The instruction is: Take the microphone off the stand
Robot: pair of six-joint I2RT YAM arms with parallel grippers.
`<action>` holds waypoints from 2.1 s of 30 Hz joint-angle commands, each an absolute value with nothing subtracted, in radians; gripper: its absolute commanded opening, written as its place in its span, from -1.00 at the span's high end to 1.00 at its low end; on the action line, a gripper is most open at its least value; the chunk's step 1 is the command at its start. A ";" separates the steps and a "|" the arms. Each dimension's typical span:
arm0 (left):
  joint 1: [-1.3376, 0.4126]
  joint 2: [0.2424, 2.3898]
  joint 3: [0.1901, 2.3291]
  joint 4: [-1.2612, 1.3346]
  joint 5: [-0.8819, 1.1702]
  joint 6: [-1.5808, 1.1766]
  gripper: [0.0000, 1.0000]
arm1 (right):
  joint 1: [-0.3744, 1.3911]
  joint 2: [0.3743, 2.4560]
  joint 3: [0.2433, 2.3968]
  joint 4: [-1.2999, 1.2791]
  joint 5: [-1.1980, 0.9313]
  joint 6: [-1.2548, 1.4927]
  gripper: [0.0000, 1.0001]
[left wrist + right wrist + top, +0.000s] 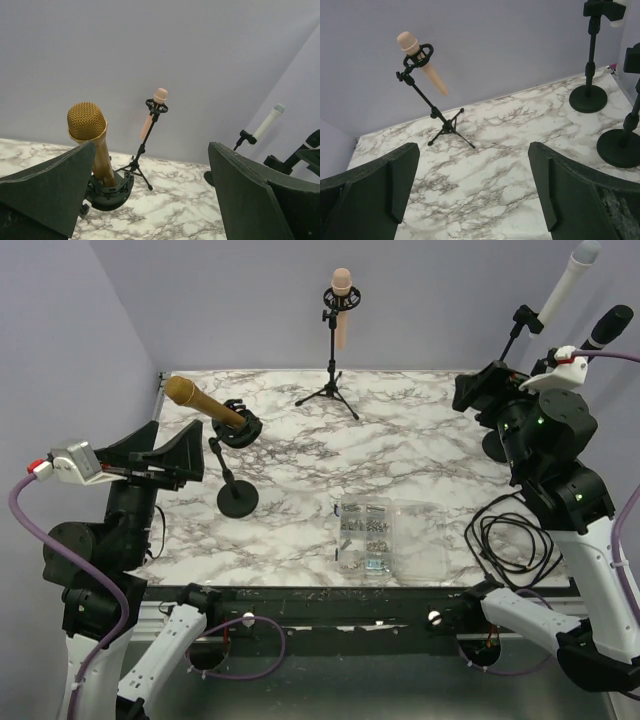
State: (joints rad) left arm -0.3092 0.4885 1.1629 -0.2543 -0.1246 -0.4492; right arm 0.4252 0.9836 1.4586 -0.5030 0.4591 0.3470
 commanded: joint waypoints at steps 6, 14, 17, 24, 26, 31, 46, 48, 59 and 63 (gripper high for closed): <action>-0.305 0.510 1.163 -0.346 -0.213 -0.428 -0.97 | 0.421 1.029 1.428 -0.490 0.389 0.354 -1.00; -0.305 0.519 1.164 -0.393 -0.306 -0.420 -0.97 | 0.422 1.073 1.398 -0.450 0.269 0.392 -1.00; -0.305 0.552 1.205 -0.465 -0.380 -0.436 -0.97 | 0.422 1.108 1.410 -0.459 0.226 0.406 -1.00; -0.305 0.628 1.265 -0.546 -0.423 -0.477 -0.97 | 0.421 1.202 1.431 -0.472 0.044 0.455 -1.00; -0.305 0.651 1.285 -0.555 -0.402 -0.487 -0.97 | 0.422 1.220 1.416 -0.442 -0.049 0.483 -1.00; -0.305 0.712 1.308 -0.544 -0.362 -0.524 -0.97 | 0.435 1.260 1.352 -0.307 -0.249 0.575 -1.00; -0.305 0.881 1.259 -0.461 -0.537 -0.743 -0.88 | 0.571 1.376 1.364 -0.265 -0.253 0.595 -1.00; -0.305 0.894 1.238 -0.433 -0.554 -0.744 -0.85 | 0.573 1.376 1.364 -0.265 -0.247 0.593 -1.00; -0.305 0.878 1.141 -0.306 -0.568 -0.704 -0.42 | 0.577 1.367 1.359 -0.279 -0.231 0.574 -1.00; -0.306 0.872 1.144 -0.285 -0.571 -0.680 -0.15 | 0.577 1.365 1.359 -0.281 -0.231 0.570 -1.00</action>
